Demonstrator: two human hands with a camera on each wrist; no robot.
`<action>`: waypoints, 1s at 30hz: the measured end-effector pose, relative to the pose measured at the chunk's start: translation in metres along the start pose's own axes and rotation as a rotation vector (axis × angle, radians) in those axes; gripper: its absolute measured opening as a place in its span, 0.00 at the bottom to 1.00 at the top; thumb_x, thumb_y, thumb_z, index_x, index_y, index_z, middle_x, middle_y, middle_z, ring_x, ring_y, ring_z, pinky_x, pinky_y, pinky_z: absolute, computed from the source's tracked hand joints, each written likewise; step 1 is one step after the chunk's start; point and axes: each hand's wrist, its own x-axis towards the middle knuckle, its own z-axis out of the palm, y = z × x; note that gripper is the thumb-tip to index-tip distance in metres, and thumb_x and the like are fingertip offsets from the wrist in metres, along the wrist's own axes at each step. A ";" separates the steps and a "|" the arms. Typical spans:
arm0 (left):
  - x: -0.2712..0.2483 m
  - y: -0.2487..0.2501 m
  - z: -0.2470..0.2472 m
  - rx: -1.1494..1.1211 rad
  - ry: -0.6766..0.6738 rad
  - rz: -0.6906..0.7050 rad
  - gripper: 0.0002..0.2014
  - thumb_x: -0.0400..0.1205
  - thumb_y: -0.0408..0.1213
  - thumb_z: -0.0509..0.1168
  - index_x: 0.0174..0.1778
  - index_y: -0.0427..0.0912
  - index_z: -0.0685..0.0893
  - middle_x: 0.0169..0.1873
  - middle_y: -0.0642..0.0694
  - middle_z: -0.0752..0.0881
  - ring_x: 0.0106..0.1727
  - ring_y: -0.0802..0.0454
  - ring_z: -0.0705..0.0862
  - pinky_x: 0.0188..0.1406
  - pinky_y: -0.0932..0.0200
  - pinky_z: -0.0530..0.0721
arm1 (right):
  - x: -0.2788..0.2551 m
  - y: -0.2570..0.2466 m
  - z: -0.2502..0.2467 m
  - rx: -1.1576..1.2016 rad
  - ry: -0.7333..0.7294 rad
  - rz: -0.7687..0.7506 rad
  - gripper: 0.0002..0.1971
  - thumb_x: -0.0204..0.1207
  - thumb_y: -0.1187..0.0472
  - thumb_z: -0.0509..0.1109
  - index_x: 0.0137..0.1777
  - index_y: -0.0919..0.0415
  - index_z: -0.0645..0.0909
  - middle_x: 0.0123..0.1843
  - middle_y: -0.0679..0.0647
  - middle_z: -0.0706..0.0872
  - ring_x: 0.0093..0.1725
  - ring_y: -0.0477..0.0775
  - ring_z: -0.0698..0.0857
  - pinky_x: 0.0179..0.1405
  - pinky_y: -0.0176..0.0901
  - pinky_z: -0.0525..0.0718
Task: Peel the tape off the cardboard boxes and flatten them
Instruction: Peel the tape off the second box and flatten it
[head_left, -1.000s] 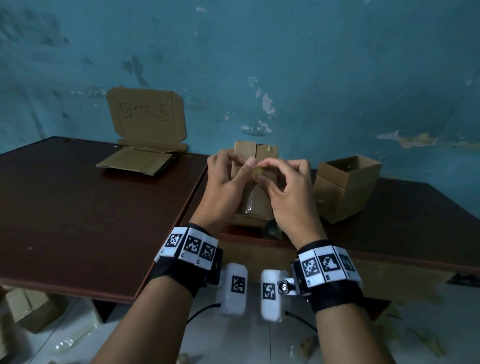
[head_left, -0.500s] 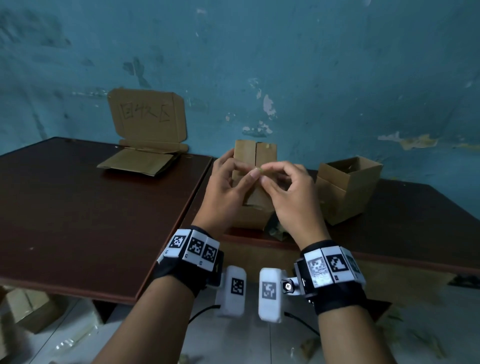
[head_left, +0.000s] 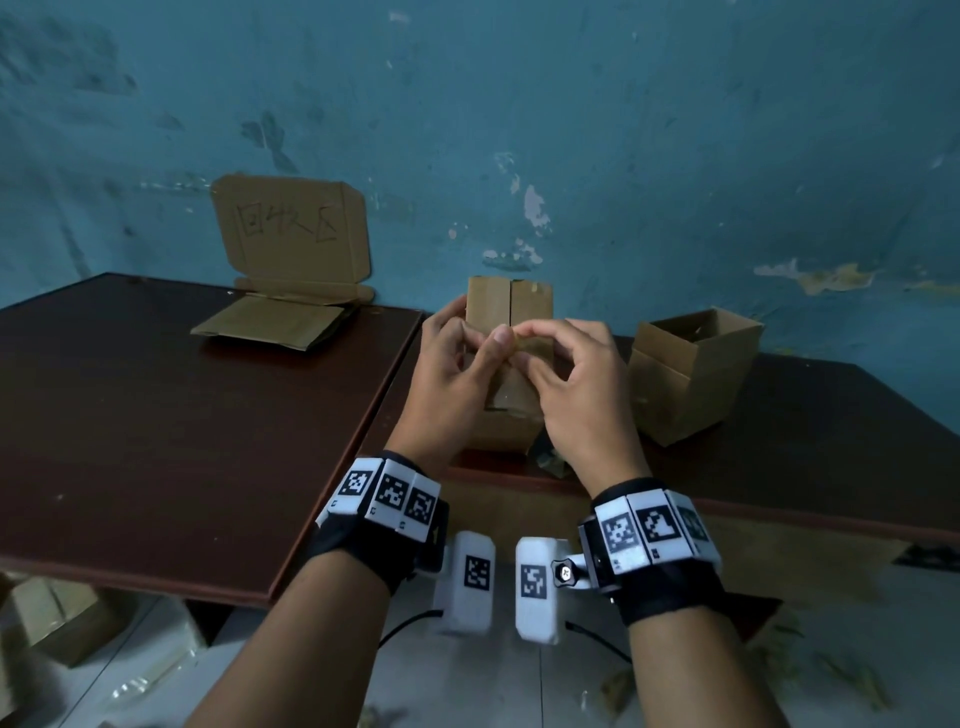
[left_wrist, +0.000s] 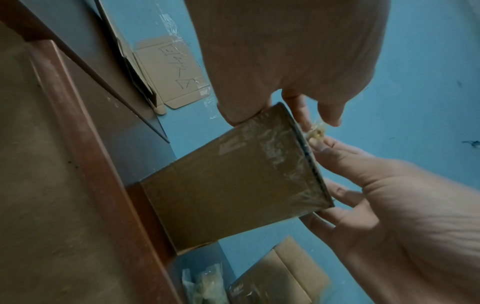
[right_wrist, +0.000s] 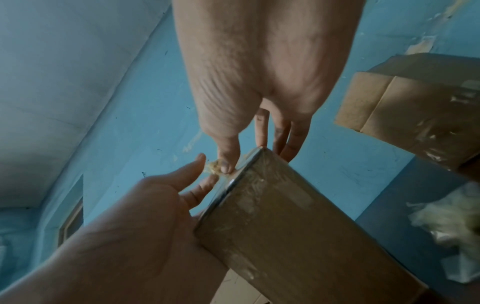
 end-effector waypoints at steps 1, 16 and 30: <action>-0.001 0.001 0.000 -0.044 -0.014 -0.019 0.14 0.82 0.53 0.73 0.44 0.47 0.82 0.79 0.53 0.76 0.80 0.50 0.80 0.78 0.36 0.81 | 0.000 0.000 0.000 -0.012 0.000 0.000 0.12 0.81 0.62 0.80 0.59 0.45 0.91 0.64 0.49 0.80 0.65 0.45 0.85 0.70 0.45 0.86; 0.000 0.006 -0.002 -0.009 -0.021 -0.002 0.10 0.89 0.32 0.70 0.58 0.26 0.89 0.83 0.45 0.71 0.66 0.83 0.80 0.57 0.75 0.83 | 0.002 -0.004 -0.008 0.028 -0.053 0.099 0.04 0.82 0.59 0.80 0.53 0.49 0.88 0.67 0.49 0.78 0.68 0.42 0.80 0.63 0.16 0.74; -0.004 0.001 0.001 -0.188 -0.076 -0.047 0.09 0.81 0.37 0.73 0.52 0.42 0.81 0.73 0.53 0.80 0.63 0.49 0.87 0.50 0.54 0.87 | 0.006 -0.004 -0.007 -0.070 -0.043 0.168 0.17 0.90 0.50 0.69 0.64 0.64 0.88 0.67 0.49 0.70 0.66 0.38 0.72 0.55 0.09 0.64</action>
